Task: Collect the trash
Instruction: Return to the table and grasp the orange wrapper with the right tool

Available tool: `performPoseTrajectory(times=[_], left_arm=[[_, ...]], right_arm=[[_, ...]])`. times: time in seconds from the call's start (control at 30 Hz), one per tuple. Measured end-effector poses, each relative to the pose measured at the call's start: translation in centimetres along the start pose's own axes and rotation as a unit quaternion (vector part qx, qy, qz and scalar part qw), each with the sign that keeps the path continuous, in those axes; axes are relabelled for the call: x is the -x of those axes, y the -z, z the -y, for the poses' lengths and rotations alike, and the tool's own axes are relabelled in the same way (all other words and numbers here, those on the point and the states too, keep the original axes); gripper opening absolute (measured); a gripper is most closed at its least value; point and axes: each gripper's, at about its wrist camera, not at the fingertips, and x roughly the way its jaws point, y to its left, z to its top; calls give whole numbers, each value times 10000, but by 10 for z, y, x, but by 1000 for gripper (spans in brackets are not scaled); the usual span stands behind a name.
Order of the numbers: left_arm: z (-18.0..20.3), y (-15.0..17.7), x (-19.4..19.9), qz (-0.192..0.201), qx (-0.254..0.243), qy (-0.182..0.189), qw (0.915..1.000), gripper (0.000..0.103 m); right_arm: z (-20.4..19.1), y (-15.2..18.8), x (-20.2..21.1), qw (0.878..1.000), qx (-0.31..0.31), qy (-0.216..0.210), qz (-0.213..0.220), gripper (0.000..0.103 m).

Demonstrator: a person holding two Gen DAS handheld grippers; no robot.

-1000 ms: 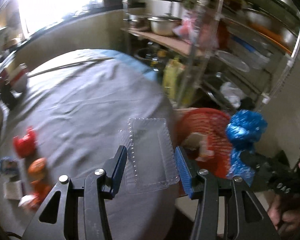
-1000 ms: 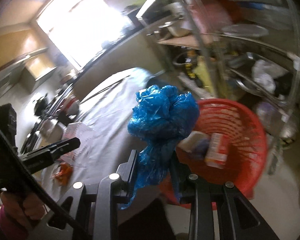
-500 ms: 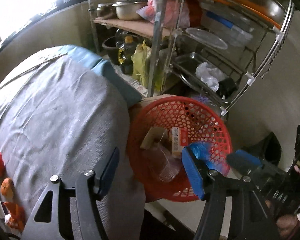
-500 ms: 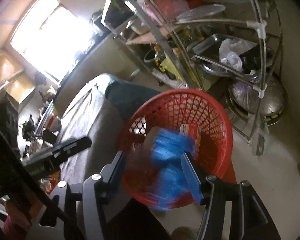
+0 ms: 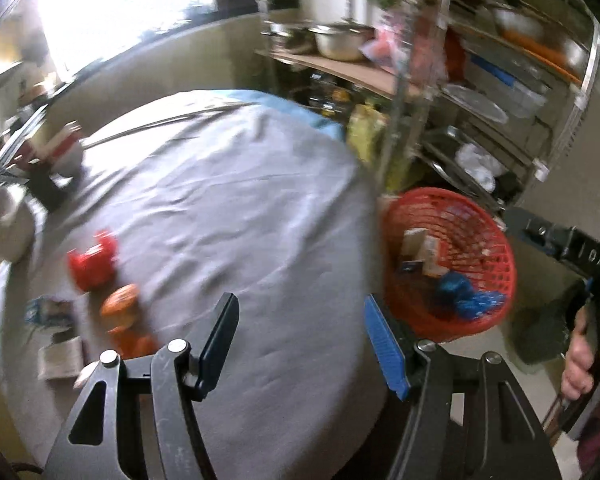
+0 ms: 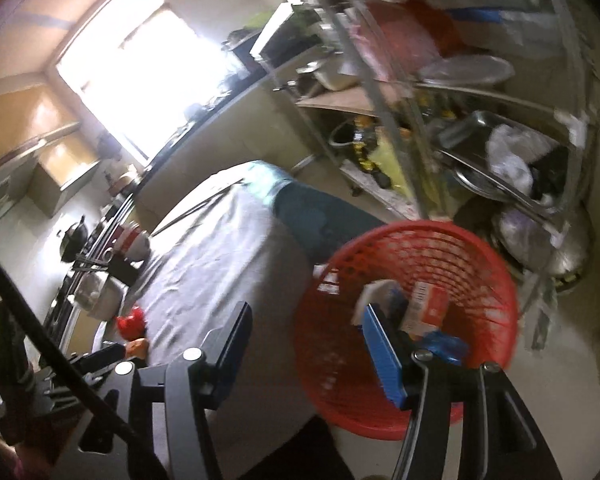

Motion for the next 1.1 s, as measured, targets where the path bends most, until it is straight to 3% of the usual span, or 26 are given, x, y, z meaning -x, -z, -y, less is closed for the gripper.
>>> performPoseTrajectory(times=[0.17, 0.4, 0.63, 0.83, 0.97, 1.1], left_arm=[[-56, 23, 26, 148, 641, -338, 9973, 66], [-132, 61, 62, 239, 1407, -920, 9855, 66], [-207, 96, 92, 341, 2126, -1461, 9656, 66], [-261, 139, 113, 345, 2702, -1887, 9435, 67], [-280, 161, 114, 184, 3016, -1896, 9342, 67], [-284, 170, 111, 56, 3055, -1799, 9350, 67]], right_arm=[[-55, 1, -14, 9984, 485, -251, -161, 62], [-134, 12, -41, 9907, 1081, -624, -535, 62], [-207, 23, -58, 9777, 1595, -982, -946, 62], [-263, 41, -88, 9599, 1781, -1281, -1743, 62], [-285, 63, -116, 9499, 1908, -1215, -2157, 62], [-284, 77, -142, 9478, 1609, -1190, -2483, 62]])
